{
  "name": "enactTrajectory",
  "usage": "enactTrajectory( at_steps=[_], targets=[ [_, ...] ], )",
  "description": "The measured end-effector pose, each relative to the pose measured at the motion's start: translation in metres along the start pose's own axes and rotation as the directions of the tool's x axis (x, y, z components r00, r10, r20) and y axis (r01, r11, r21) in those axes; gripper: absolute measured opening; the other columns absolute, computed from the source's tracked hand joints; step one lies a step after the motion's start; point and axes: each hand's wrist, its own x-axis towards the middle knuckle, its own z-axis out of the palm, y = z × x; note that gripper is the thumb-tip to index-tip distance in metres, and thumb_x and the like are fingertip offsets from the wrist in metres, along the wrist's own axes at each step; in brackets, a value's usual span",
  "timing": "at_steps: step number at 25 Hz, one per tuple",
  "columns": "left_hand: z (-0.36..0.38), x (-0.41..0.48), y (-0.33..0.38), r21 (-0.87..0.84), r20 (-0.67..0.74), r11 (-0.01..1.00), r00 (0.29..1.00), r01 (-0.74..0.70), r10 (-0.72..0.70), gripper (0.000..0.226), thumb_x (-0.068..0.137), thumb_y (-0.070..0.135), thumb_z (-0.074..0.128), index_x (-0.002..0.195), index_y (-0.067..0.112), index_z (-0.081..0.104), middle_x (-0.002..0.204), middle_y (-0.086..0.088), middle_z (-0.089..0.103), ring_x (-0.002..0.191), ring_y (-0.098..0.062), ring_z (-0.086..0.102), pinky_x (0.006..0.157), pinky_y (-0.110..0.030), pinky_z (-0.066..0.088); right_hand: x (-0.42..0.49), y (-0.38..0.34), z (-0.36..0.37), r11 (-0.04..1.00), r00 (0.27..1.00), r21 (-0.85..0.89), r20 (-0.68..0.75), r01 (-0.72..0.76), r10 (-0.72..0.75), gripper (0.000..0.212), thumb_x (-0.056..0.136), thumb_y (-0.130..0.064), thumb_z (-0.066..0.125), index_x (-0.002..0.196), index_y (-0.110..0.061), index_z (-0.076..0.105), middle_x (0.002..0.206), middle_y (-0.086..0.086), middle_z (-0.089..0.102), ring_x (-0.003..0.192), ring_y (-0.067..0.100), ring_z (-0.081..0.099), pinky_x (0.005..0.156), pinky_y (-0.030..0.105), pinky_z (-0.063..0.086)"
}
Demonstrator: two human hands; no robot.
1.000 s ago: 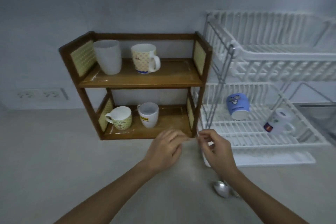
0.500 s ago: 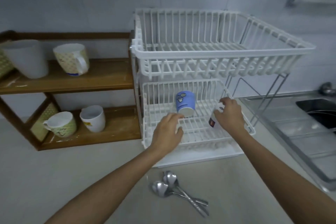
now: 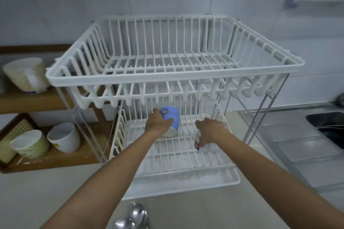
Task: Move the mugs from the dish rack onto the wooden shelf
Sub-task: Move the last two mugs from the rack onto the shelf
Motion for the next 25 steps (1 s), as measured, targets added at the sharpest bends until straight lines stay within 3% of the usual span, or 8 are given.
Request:
enactTrajectory(
  at_steps=[5, 8, 11, 12, 16, 19, 22, 25],
  targets=[
    [0.031, 0.018, 0.001, 0.013, 0.073, 0.995, 0.993, 0.097, -0.098, 0.112, 0.070, 0.041, 0.079, 0.149, 0.013, 0.005, 0.144, -0.019, 0.035, 0.126, -0.038, 0.045, 0.096, -0.040, 0.047, 0.023, -0.036, 0.015, 0.934, 0.995, -0.347, 0.023, -0.082, 0.096, 0.038, 0.081, -0.010, 0.064, 0.118, -0.005, 0.059, 0.123, 0.013, 0.058, 0.103, 0.040, 0.060, 0.059, 0.047, 0.053],
    [0.037, 0.024, -0.003, -0.065, -0.008, 0.992, 0.994, 0.106, -0.107, 0.109, 0.067, 0.038, 0.081, 0.147, 0.015, 0.011, 0.137, -0.014, 0.047, 0.118, -0.034, 0.051, 0.090, -0.035, 0.048, 0.023, -0.049, 0.022, 0.807, 0.985, -0.581, 0.059, -0.100, 0.165, 0.038, 0.083, -0.013, 0.063, 0.120, -0.005, 0.057, 0.116, 0.017, 0.055, 0.106, 0.044, 0.055, 0.071, 0.055, 0.057],
    [0.035, 0.016, -0.010, -0.127, -0.064, 0.985, 0.990, 0.114, -0.123, 0.094, 0.063, 0.035, 0.080, 0.140, 0.019, 0.027, 0.124, -0.009, 0.056, 0.098, -0.029, 0.056, 0.080, -0.033, 0.049, 0.022, -0.041, 0.022, 0.668, 0.997, -0.743, 0.070, 0.041, 0.017, 0.043, 0.081, -0.026, 0.064, 0.120, -0.010, 0.056, 0.116, 0.016, 0.054, 0.107, 0.043, 0.054, 0.076, 0.054, 0.053],
    [0.032, 0.011, -0.012, -0.186, -0.073, 0.976, 0.989, 0.112, -0.127, 0.091, 0.061, 0.035, 0.080, 0.137, 0.021, 0.032, 0.121, -0.007, 0.058, 0.094, -0.027, 0.056, 0.077, -0.034, 0.050, 0.021, -0.033, 0.018, 0.702, 0.998, -0.711, 0.057, 0.038, 0.003, 0.046, 0.079, -0.030, 0.065, 0.120, -0.011, 0.056, 0.117, 0.014, 0.056, 0.107, 0.041, 0.054, 0.079, 0.053, 0.051],
    [0.004, -0.022, -0.016, -0.540, -0.034, 0.838, 0.993, 0.073, -0.109, 0.077, 0.069, 0.022, 0.081, 0.134, 0.025, 0.040, 0.124, -0.001, 0.058, 0.099, -0.022, 0.059, 0.073, -0.031, 0.048, 0.003, 0.006, -0.008, 0.948, 0.998, -0.311, -0.025, -0.065, 0.061, 0.060, 0.064, -0.038, 0.075, 0.115, -0.014, 0.054, 0.099, 0.004, 0.060, 0.089, 0.027, 0.061, 0.077, 0.038, 0.050],
    [-0.023, -0.067, -0.022, -0.717, 0.113, 0.693, 0.993, 0.071, 0.015, 0.060, 0.078, 0.012, 0.075, 0.129, 0.026, 0.047, 0.125, -0.005, 0.063, 0.101, -0.022, 0.066, 0.073, -0.032, 0.054, -0.023, 0.029, -0.013, 0.984, 0.990, 0.161, -0.101, -0.080, 0.097, 0.071, 0.057, -0.047, 0.076, 0.113, -0.016, 0.045, 0.094, 0.001, 0.060, 0.085, 0.022, 0.062, 0.066, 0.030, 0.048],
    [-0.051, -0.128, -0.039, -0.799, 0.320, 0.581, 0.927, 0.154, 0.195, 0.070, 0.070, 0.020, 0.081, 0.132, 0.022, 0.048, 0.115, -0.003, 0.071, 0.099, -0.023, 0.070, 0.073, -0.031, 0.059, -0.057, 0.031, -0.009, 0.760, 0.983, 0.640, -0.182, 0.113, 0.007, 0.059, 0.053, -0.043, 0.081, 0.095, -0.014, 0.053, 0.080, 0.000, 0.066, 0.066, 0.011, 0.065, 0.054, 0.024, 0.054],
    [-0.086, -0.181, -0.073, -0.772, 0.475, 0.591, 0.829, 0.233, 0.293, 0.091, 0.049, 0.043, 0.090, 0.127, 0.022, 0.047, 0.112, 0.000, 0.073, 0.100, -0.021, 0.070, 0.075, -0.028, 0.057, -0.088, 0.004, 0.001, 0.487, 0.961, 0.828, -0.246, 0.277, -0.129, 0.045, 0.056, -0.031, 0.084, 0.090, -0.014, 0.060, 0.068, 0.002, 0.065, 0.051, 0.005, 0.061, 0.044, 0.016, 0.047]
  ],
)
